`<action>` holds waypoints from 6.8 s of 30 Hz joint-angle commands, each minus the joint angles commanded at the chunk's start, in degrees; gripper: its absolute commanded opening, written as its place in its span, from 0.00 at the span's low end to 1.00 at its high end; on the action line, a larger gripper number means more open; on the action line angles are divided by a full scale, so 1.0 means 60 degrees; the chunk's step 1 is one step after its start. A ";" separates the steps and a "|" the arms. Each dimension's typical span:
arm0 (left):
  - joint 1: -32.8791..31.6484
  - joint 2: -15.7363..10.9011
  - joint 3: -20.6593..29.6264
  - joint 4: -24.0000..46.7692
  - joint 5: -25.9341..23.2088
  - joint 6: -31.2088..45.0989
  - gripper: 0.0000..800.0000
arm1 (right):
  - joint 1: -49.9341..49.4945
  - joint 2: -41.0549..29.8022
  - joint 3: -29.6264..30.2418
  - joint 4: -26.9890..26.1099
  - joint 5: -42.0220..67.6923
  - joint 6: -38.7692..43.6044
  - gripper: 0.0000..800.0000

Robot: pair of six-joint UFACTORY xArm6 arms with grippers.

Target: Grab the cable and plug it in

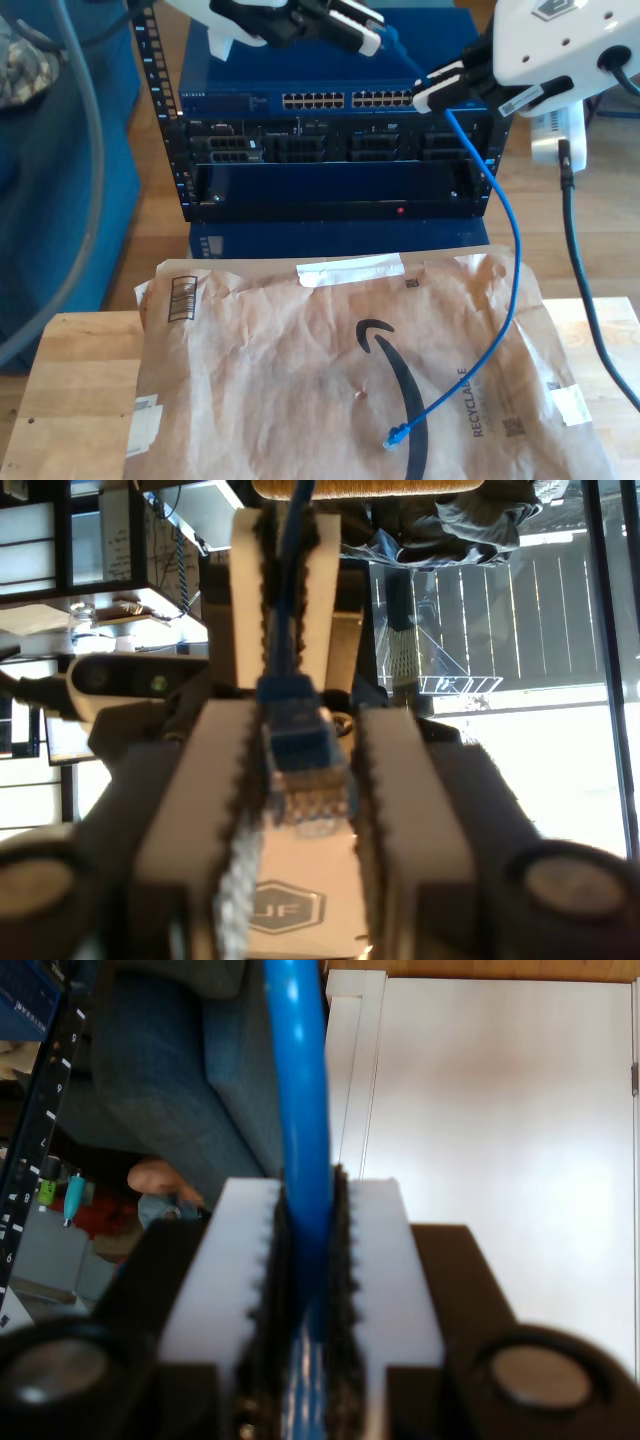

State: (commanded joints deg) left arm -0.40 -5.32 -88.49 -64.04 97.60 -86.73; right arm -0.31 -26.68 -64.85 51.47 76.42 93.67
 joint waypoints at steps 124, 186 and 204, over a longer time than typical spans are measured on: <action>0.1641 0.2593 0.0264 -0.5026 0.5026 -0.5641 0.04 | 0.4659 -0.2139 0.1890 0.0147 -0.7297 -0.3853 0.39; 0.8147 0.0015 0.4000 0.7033 0.2667 0.3209 1.00 | 0.4190 -0.1538 0.6886 -0.3033 -1.5897 -0.3839 0.00; 1.1516 -0.3678 0.9670 1.1619 0.0821 0.8747 1.00 | 0.4161 -0.1319 0.7399 -0.3106 -1.6117 -0.3839 0.00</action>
State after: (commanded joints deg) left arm 68.70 -27.38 -30.47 5.67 102.53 -34.24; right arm 24.66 -34.59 -20.45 32.84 -20.29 70.64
